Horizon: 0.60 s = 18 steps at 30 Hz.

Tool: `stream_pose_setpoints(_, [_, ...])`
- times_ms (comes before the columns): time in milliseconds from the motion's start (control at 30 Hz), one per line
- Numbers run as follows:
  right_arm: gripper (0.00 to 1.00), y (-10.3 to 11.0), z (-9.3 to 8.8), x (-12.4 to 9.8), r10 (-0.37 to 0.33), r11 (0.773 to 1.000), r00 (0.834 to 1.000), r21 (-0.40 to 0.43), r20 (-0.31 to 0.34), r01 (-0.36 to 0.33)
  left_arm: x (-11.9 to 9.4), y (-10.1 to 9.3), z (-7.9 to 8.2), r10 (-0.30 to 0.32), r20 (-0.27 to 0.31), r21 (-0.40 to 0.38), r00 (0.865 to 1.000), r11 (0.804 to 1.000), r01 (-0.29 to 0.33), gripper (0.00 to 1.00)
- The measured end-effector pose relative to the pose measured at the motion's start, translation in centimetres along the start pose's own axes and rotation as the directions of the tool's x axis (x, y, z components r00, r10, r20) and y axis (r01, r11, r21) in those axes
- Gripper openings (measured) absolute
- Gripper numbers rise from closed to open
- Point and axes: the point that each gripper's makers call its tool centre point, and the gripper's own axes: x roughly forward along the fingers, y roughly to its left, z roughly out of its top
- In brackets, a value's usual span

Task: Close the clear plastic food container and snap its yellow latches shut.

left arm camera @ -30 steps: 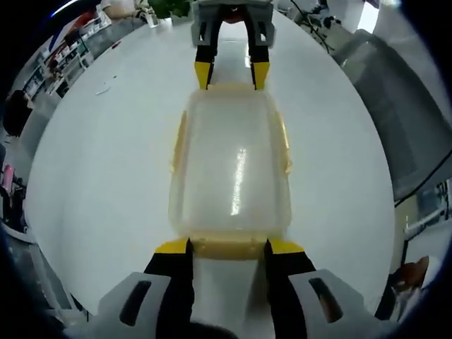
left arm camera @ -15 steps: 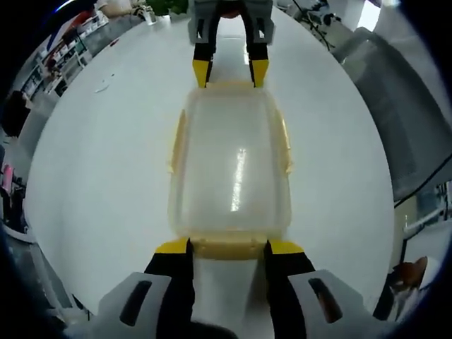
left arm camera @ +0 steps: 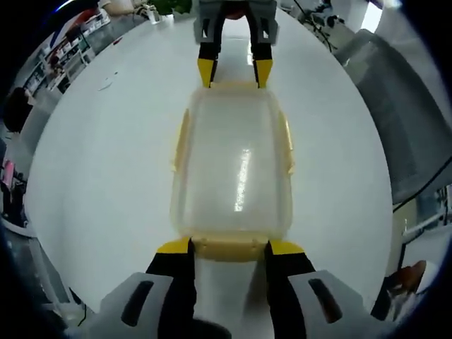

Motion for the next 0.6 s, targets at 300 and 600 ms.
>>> stream_pose_setpoints(300, [0.35,0.1,0.6,-2.2,-0.026,1.0,1.0,0.005,0.011,0.026,-2.3,-0.2,1.6,0.023,0.007,0.015,1.0,1.0,-0.023,0.37])
stream_pose_setpoints(600, [0.35,0.8,0.3,-4.9,-0.049,0.999,0.999,-0.017,0.018,0.05,-3.6,-1.0,3.6,0.039,0.021,0.025,0.999,0.999,-0.039,0.37])
